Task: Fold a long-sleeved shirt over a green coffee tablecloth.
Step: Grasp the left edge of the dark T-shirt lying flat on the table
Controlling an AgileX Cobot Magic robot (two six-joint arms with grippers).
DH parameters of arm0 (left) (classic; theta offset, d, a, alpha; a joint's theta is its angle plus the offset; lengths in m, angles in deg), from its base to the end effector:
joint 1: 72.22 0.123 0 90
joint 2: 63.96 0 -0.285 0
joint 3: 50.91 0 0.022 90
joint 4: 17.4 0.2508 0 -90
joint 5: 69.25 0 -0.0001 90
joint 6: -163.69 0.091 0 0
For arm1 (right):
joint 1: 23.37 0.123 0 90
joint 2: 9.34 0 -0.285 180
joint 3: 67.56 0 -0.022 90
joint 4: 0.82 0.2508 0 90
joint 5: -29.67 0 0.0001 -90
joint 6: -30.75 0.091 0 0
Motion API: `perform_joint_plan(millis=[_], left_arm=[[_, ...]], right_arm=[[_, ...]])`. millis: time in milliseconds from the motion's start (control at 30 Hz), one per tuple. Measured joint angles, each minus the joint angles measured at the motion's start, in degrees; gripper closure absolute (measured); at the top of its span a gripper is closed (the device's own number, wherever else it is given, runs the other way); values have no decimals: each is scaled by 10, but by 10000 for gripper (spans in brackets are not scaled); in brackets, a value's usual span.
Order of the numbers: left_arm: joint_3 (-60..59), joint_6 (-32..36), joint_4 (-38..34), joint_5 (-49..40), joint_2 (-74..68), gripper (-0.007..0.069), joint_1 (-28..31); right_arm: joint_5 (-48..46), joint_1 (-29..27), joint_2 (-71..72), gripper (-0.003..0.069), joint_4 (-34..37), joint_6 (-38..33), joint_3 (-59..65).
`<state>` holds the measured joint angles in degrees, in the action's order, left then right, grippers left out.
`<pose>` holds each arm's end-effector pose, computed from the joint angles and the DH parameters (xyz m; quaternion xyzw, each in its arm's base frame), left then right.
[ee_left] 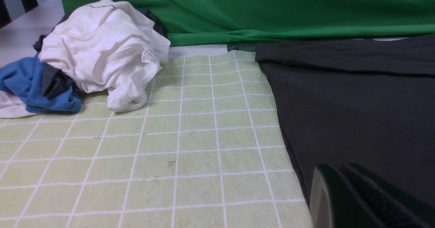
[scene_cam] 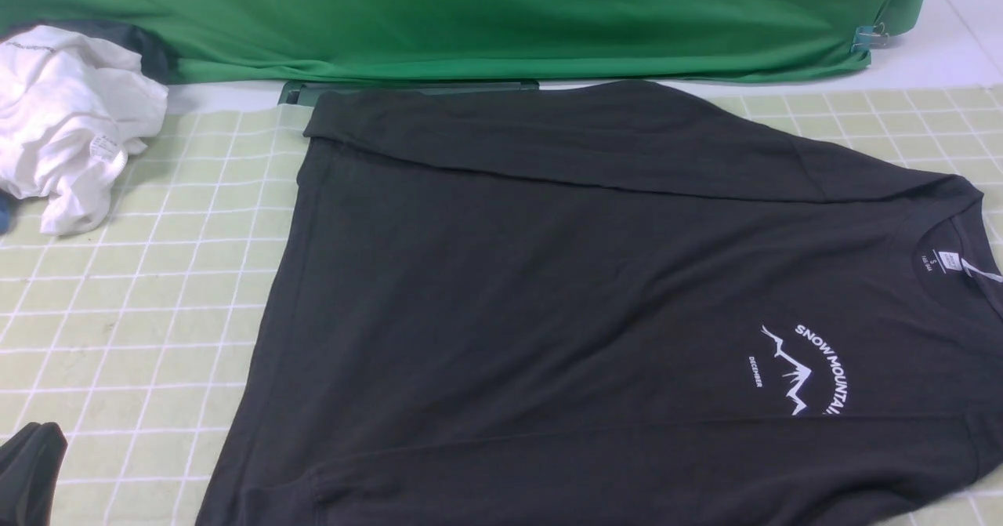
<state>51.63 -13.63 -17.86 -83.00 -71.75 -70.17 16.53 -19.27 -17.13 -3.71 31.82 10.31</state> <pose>0.0556 0.0018 0.1900 0.0018 0.7604 0.0235 0.6490 0.0559 0.0030 0.1886 -0.0350 0.7584 0.0090 0.6508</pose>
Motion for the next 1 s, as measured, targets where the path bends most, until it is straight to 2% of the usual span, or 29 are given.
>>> perform_joint_plan(millis=[667, 733, 800, 833, 867, 900, 967, 1000], left_arm=[[0, -4, -8, 1, 0, 607, 0], [0, -27, -64, 9, 0, 607, 0], [0, -84, -174, 24, 0, 607, 0], [0, -97, -187, 25, 0, 607, 0], [0, -131, -252, 29, 0, 607, 0], [0, -173, -353, 30, 0, 607, 0], [0, -197, -411, 30, 0, 607, 0], [0, -197, -414, 31, 0, 607, 0]], right_arm=[[15, 0, 0, 415, 0, 0, 0], [42, 0, 0, 415, 14, 17, 0], [85, 0, 0, 415, 53, 94, 0], [94, 0, 0, 415, 59, 102, 0], [112, 0, 0, 415, 69, 146, 0], [148, 0, 0, 415, 84, 211, 0], [170, 0, 0, 415, 90, 259, 0], [171, 0, 0, 415, 90, 266, 0]])
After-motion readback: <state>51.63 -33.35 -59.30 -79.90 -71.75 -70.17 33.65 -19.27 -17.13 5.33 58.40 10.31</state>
